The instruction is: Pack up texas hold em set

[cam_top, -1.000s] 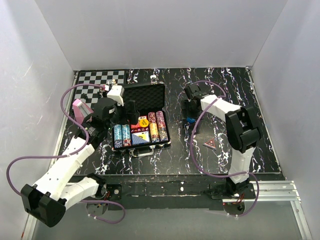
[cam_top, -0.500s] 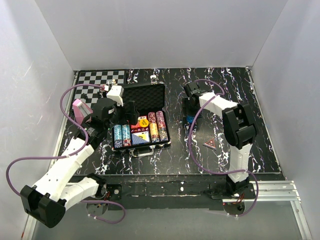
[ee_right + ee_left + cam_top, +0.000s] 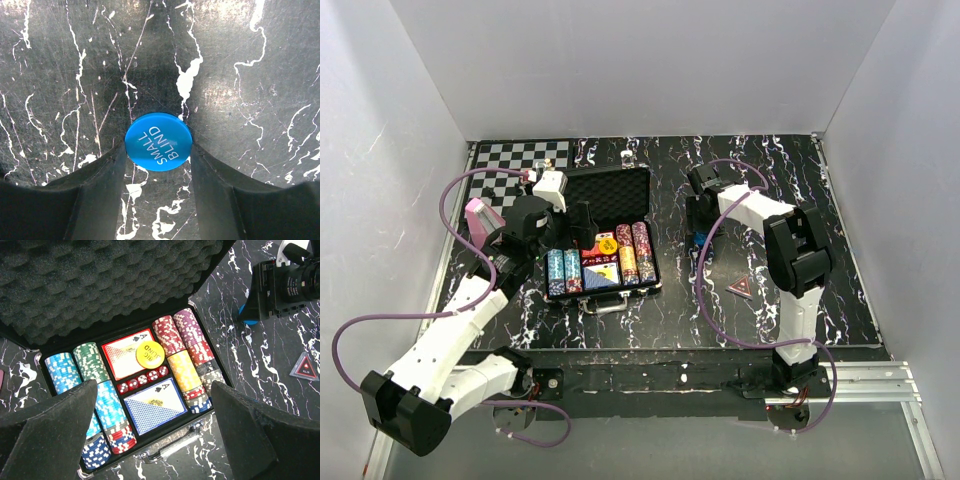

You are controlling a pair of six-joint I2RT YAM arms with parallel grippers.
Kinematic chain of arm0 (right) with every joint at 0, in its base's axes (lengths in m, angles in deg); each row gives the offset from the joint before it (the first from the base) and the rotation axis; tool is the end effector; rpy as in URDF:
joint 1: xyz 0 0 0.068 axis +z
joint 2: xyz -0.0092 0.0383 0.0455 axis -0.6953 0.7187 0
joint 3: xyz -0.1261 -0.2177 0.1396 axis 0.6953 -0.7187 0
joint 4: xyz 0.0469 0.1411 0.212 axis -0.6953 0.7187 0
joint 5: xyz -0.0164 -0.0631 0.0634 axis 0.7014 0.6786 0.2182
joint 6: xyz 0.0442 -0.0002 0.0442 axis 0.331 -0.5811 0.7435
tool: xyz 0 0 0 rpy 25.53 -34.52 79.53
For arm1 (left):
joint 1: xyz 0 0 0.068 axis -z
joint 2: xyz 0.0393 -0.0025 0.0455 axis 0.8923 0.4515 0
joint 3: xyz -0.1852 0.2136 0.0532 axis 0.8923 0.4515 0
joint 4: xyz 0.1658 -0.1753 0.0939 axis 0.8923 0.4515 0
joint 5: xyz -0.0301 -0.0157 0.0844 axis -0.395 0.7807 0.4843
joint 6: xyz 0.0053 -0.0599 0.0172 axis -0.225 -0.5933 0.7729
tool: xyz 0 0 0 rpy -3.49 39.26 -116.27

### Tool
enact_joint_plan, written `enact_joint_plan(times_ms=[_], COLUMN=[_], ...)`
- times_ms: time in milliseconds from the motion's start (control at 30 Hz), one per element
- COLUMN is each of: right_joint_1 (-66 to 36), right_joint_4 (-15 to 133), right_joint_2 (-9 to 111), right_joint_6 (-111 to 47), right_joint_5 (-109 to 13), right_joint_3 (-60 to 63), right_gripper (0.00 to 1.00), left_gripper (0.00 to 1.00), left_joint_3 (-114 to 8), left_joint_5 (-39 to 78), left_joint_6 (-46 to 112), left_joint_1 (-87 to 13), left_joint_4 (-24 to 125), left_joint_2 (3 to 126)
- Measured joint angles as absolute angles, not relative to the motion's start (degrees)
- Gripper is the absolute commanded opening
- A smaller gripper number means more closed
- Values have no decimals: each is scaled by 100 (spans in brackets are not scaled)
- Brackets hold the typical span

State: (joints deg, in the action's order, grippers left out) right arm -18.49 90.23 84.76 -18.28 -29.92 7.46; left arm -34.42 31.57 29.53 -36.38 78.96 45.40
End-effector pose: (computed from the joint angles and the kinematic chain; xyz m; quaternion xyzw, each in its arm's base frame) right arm 0.3862 0.1751 0.1758 -0.0223 0.9720 0.0030 0.2337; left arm 0.1948 -0.0950 0.3354 0.0725 0.8579 -0.1556 0.4843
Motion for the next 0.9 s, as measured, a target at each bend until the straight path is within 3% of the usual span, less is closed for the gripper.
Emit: enact_joint_plan(times_ms=[567,900], right_joint_1=[-1729,-1054], right_joint_4=[9248,9359], right_joint_2=[7989,7464], right_joint_6=[-1881,-1844], right_joint_5=[-2981,-2952], right_joint_3=[659,584], right_gripper=[47,47], left_gripper=[98,98], left_joint_3=[-3316,-3071], left_joint_5=[2715,2643], left_joint_6=[2319,2044], left_joint_1=[-3642,-3646], left_joint_4=[7802,8006], left_joint_2=[4518,4470])
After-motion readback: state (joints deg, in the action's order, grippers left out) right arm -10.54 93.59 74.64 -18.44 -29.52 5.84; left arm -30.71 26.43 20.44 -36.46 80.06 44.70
